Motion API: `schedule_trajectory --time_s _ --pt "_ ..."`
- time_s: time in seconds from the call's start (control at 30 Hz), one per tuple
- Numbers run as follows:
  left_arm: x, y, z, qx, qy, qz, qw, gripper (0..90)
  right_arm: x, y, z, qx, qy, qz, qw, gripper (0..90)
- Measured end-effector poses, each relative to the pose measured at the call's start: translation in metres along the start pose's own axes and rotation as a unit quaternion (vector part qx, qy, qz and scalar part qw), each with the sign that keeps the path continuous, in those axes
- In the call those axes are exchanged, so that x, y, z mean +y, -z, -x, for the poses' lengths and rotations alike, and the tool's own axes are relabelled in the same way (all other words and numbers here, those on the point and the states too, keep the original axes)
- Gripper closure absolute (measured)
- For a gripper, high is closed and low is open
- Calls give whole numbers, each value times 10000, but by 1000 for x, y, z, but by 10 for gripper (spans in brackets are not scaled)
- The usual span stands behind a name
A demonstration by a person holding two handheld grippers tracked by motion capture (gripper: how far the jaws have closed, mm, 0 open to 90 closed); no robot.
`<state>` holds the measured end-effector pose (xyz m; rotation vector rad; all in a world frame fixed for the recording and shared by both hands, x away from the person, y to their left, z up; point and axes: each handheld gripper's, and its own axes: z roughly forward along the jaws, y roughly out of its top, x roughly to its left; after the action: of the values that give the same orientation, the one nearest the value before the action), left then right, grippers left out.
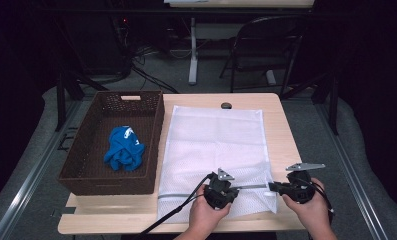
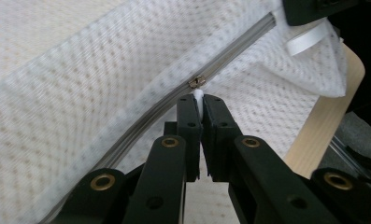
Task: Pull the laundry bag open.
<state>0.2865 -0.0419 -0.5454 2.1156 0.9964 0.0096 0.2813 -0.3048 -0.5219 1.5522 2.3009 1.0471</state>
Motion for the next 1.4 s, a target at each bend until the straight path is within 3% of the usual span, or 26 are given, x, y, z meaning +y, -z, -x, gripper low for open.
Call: schedule_trajectory --time_s 0.23,0.6,1.07,1.4 --pt "-7 5 -9 4 178 18 9998 867 -1 1 3 -26 -77 13 10000 865" --pt "-11 19 -16 118 199 9 9997 867 -2 1 3 -73 -47 -19 10000 865" --pt "-15 39 -29 53 204 -123 9997 867 -2 2 3 -52 -66 7 10000 865" --pt "-19 40 -32 68 163 -182 9997 868 -1 1 0 28 -44 7 10000 866"
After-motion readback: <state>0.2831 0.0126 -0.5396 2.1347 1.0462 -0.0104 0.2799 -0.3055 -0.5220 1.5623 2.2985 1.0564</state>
